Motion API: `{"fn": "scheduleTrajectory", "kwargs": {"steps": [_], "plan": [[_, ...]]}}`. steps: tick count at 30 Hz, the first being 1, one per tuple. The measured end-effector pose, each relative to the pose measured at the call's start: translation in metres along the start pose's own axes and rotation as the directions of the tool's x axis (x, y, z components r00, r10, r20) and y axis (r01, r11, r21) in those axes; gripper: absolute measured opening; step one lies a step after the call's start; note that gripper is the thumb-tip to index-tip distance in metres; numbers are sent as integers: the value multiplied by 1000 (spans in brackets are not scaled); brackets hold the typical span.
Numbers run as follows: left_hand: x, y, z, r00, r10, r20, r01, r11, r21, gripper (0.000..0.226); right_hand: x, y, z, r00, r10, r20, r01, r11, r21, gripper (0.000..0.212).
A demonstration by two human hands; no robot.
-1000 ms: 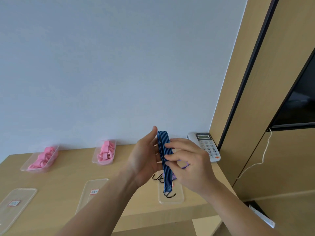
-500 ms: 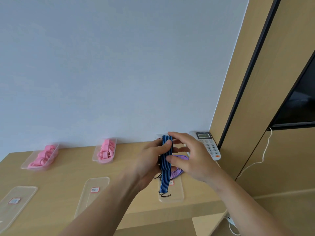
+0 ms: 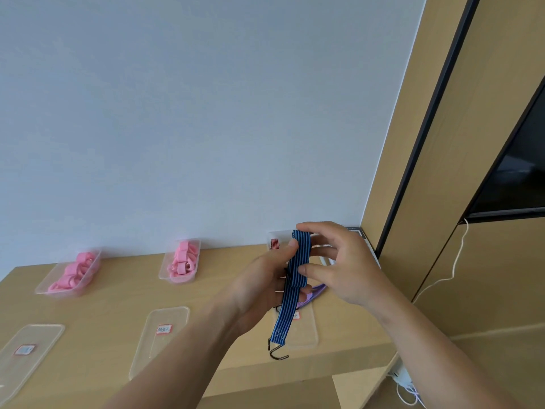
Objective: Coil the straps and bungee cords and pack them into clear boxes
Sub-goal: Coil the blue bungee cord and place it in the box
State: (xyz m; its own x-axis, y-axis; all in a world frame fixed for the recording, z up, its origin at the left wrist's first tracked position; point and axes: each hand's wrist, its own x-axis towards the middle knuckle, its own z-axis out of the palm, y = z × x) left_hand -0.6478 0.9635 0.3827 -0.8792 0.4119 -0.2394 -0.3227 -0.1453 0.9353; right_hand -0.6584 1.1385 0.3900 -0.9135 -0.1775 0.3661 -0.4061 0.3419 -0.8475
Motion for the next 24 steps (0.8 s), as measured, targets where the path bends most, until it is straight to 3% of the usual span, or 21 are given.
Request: {"fn": "scheduleTrajectory", "kwargs": {"steps": [11,17,21,24], "plan": [[1,-8,5,992,-113,-61,110,993,-51,64,-5,-5,5,946,-246,-212,212,962,-171,59],[2,-4,5,991,-60,-121,60,998,-3,59,-7,-5,4,930,-268,-251,242,962,-130,59],[0,-6,4,993,-32,-116,35,999,26,57,-7,-4,1,944,-185,-273,194,981,5,60],[0,-6,6,992,-60,-112,62,998,15,60,-5,-1,0,939,-201,-281,199,979,-36,60]]}}
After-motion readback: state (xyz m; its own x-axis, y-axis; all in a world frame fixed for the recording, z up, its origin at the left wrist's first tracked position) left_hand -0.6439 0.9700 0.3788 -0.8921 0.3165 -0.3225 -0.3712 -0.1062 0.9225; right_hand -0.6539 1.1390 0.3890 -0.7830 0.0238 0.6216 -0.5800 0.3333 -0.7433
